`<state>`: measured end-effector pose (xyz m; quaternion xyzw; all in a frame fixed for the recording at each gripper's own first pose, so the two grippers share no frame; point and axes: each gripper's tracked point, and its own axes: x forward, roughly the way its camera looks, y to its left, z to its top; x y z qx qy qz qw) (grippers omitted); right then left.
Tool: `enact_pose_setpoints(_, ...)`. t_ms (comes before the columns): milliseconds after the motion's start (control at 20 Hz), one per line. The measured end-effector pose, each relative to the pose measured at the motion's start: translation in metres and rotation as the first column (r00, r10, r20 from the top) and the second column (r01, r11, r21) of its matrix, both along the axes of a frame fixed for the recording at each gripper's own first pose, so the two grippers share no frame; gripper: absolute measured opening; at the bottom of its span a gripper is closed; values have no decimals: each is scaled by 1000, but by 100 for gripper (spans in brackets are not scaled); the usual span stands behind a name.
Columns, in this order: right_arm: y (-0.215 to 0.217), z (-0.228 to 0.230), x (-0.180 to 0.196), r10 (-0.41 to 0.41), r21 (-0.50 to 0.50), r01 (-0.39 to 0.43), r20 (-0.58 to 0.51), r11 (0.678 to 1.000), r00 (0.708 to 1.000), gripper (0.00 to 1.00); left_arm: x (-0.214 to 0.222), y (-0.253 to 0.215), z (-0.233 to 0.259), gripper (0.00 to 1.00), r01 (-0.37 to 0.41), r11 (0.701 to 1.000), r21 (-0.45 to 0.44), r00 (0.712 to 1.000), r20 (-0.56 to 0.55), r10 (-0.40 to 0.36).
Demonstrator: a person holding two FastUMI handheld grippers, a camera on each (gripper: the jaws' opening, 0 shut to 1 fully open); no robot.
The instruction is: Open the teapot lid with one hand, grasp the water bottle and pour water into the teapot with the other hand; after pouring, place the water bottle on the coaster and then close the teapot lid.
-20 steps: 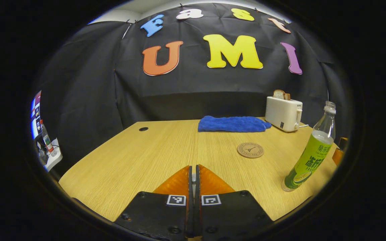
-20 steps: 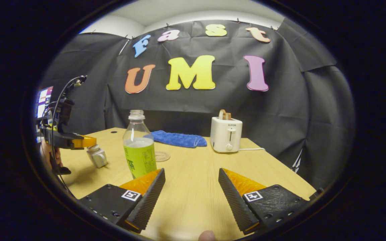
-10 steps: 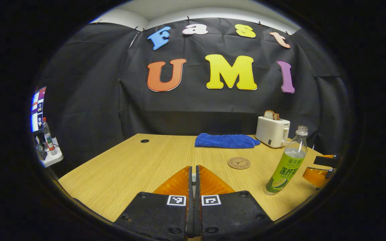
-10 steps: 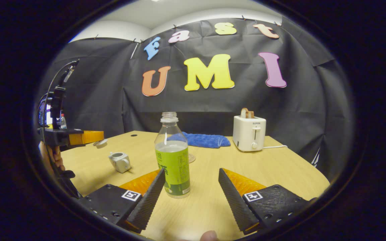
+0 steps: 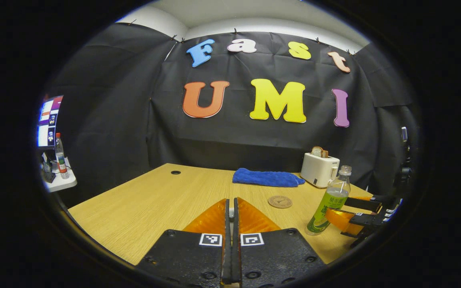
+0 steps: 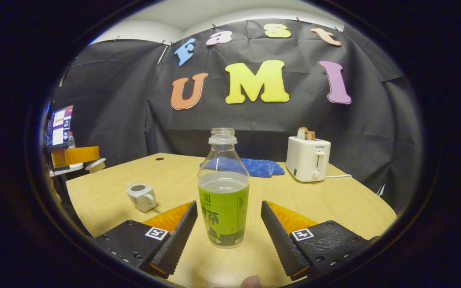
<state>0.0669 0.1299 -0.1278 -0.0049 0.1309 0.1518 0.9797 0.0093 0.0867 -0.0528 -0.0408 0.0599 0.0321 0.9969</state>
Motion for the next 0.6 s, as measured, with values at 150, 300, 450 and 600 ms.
enact_pose_setpoints(150, 5, -10, 6, -15, 9, 15, -34, 1000, 999, 96, 1, 0, -4, 3, 5, 1000, -9, 1000, -12, -5)
enact_pose_setpoints(300, 7, -15, 8, -36, 30, 38, -57, 999, 998, 92, 0, 3, -6, 3, 7, 1000, -15, 1000, -16, -7)
enact_pose_setpoints(450, 11, -15, 10, -35, 27, 37, -62, 999, 997, 81, 1, 5, -9, 3, 7, 1000, -21, 1000, -24, -8)
enact_pose_setpoints(600, 14, -14, 13, -28, -18, 27, -52, 999, 998, 74, -1, 10, -11, 3, 0, 1000, -25, 1000, -27, -1)
